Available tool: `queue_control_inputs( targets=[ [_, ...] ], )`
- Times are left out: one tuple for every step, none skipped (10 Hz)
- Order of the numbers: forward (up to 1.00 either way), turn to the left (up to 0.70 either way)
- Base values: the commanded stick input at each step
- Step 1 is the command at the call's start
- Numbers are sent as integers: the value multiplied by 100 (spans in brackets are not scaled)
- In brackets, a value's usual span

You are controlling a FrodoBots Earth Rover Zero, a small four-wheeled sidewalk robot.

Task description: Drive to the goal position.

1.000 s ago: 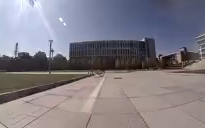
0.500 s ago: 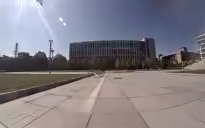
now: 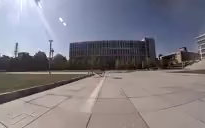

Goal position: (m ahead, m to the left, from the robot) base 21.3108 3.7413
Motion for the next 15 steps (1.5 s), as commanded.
queue_control_inputs(
  targets=[
    [6, 0],
    [6, 0],
    [6, 0],
    [6, 0],
    [6, 0],
    [6, 0],
    [6, 0],
    [6, 0],
    [6, 0],
    [6, 0],
    [6, 0],
    [6, 0],
    [6, 0],
    [6, 0],
    [6, 0]
  ],
)
